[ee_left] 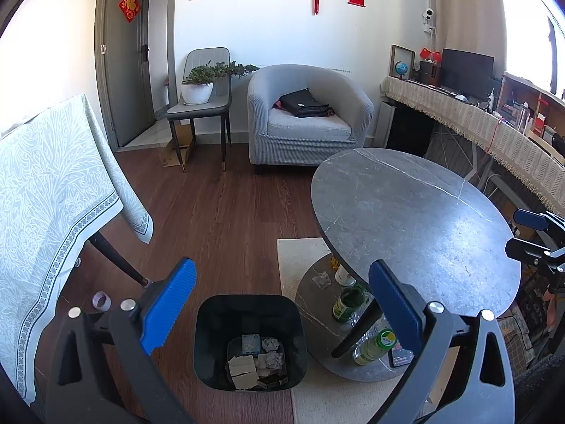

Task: Collect trash

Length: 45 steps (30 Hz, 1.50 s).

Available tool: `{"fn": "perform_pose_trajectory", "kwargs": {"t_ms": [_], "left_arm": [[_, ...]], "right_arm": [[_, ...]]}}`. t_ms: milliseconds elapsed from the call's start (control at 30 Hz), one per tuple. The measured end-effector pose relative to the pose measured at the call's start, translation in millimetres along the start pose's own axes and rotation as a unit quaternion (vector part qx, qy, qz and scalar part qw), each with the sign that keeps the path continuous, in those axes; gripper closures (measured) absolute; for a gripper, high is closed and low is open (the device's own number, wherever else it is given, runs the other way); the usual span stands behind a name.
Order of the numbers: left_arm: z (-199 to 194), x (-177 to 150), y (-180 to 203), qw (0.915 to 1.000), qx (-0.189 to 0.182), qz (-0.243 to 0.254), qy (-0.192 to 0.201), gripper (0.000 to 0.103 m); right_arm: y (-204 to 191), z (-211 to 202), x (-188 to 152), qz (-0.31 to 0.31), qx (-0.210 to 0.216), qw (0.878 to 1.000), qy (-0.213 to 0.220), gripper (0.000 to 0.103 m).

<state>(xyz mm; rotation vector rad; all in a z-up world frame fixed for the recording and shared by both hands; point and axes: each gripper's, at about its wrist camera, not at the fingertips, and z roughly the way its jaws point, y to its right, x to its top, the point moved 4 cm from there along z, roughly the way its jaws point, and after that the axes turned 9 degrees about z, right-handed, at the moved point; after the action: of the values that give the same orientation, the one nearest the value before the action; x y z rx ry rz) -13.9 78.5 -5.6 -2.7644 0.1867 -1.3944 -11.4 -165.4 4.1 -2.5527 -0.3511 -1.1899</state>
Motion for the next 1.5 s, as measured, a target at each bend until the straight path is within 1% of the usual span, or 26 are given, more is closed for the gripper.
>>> {"fn": "perform_pose_trajectory", "kwargs": {"t_ms": [1500], "left_arm": [[-3.7,5.9,1.6,1.0000,0.002,-0.001,0.003,0.003]], "right_arm": [[-2.6,0.3,1.4,-0.001,0.000,1.000,-0.001,0.003]]}}
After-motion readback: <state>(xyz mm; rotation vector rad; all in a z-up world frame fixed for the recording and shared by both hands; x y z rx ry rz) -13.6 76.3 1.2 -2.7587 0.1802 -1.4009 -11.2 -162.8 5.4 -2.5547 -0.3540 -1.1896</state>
